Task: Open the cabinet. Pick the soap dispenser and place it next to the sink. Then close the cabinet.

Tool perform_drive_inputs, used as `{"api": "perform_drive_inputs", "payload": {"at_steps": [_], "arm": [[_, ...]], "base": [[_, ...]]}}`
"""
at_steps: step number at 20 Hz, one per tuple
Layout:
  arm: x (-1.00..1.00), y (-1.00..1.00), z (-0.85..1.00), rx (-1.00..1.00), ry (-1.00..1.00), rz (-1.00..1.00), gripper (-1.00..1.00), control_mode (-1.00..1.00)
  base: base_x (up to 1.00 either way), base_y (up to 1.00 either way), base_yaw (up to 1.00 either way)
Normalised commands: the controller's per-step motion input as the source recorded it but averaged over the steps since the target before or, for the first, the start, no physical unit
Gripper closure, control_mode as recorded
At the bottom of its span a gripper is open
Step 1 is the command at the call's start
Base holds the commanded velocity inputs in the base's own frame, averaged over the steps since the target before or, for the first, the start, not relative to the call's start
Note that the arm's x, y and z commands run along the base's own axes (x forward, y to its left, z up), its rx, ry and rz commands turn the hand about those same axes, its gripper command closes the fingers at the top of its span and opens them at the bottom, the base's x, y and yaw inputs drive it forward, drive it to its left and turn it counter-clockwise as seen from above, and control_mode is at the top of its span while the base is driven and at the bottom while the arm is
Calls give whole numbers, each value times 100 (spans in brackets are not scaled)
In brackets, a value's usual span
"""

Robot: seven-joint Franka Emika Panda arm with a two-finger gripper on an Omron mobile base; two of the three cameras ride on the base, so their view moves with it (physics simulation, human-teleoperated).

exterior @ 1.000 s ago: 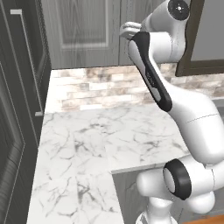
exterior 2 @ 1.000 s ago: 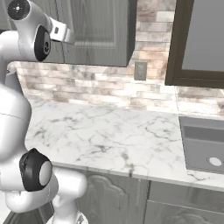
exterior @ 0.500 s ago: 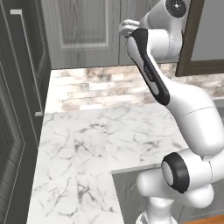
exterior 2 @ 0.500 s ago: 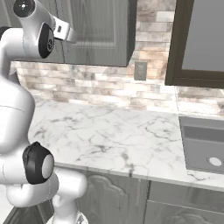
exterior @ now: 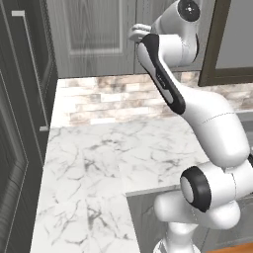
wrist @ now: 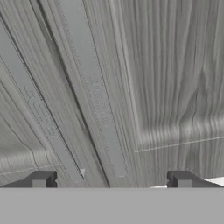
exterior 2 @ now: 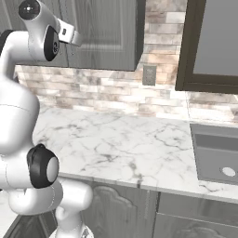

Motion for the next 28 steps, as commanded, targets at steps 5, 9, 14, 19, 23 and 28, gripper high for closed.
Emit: {"api": "perform_drive_inputs", "payload": {"at_steps": [5, 9, 14, 19, 23, 28], "arm": [[29, 14, -12, 0, 0, 0, -100, -100], [27, 0, -10, 0, 0, 0, -100, -100], [7, 0, -1, 0, 0, 0, -100, -100], [12, -1, 0, 0, 0, 0, -100, -100], [11, -9, 0, 0, 0, 0, -100, -100], [31, -19, -2, 0, 0, 0, -100, -100]], "base": [[0, 0, 0], [0, 0, 0], [0, 0, 0], [0, 0, 0], [0, 0, 0], [0, 0, 0]]}}
